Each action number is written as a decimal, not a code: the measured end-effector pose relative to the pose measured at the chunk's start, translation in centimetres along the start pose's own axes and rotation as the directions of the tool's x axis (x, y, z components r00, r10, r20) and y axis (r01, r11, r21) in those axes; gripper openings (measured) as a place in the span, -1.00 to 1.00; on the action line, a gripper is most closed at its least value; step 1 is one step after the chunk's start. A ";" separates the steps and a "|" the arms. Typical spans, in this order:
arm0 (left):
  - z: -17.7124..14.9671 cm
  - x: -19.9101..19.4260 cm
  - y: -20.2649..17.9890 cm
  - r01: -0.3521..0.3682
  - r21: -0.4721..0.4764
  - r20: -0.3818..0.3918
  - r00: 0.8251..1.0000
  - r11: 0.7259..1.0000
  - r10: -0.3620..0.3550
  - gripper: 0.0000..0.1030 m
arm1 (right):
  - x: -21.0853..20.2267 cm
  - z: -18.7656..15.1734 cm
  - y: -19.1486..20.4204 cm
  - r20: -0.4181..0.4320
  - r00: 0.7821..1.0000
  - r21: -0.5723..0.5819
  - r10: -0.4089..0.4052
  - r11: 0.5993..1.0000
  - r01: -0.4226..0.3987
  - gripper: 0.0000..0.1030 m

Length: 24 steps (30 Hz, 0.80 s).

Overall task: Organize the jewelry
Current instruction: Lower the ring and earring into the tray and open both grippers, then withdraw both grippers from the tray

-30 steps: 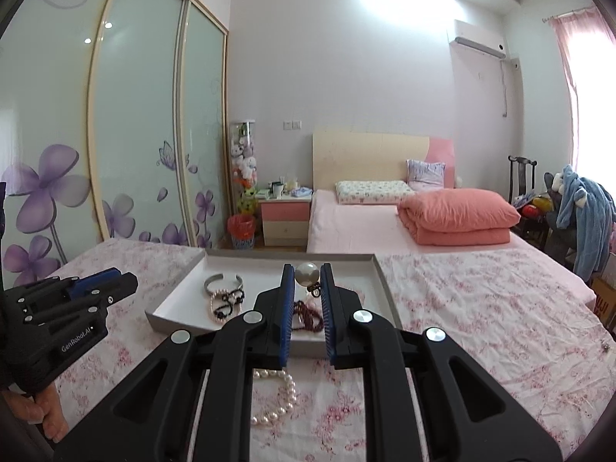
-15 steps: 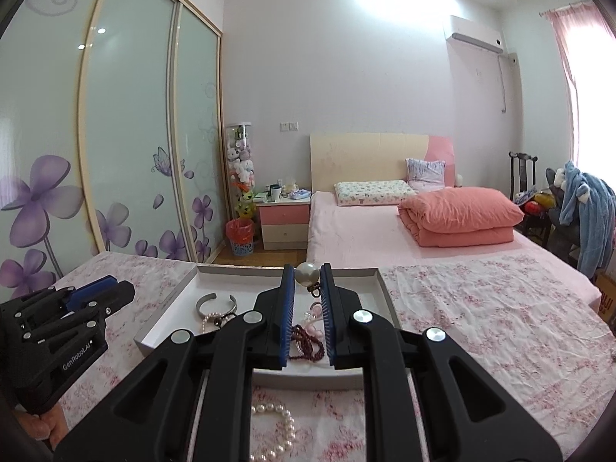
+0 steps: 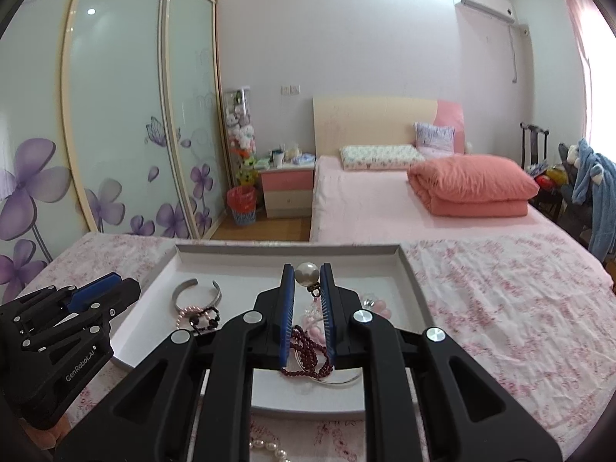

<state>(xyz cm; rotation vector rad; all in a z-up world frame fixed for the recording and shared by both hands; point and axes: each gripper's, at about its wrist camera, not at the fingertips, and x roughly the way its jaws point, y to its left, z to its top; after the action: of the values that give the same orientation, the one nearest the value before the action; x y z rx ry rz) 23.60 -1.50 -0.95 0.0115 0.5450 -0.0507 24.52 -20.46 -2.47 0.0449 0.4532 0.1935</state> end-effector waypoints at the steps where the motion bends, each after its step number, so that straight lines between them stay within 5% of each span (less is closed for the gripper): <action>1: -0.1 0.4 0.0 0.005 0.002 -0.010 1.000 1.000 -0.005 -0.57 | 0.5 -0.1 0.0 -0.016 1.000 0.004 0.005 1.000 -0.005 -0.71; 9: -0.5 3.2 -0.1 0.036 -0.011 -0.089 0.995 0.999 -0.037 -0.55 | 3.2 -0.5 -0.4 -0.132 0.990 0.037 0.044 0.999 -0.040 -0.68; 12: -0.4 3.3 0.4 0.037 -0.037 -0.097 0.994 0.999 -0.040 -0.41 | 2.8 -0.5 -1.1 -0.137 0.989 0.070 0.057 0.996 -0.048 -0.39; 24: -1.3 -1.3 4.1 0.012 -0.113 -0.078 0.997 0.993 -0.021 -0.32 | -1.6 -2.1 -3.2 -0.172 0.982 0.107 0.081 0.992 -0.064 -0.36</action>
<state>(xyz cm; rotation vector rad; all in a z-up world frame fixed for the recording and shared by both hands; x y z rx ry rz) 22.03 2.73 -1.36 -0.1016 0.6268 -0.0358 22.74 -23.89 -3.89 0.1444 0.6383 0.2473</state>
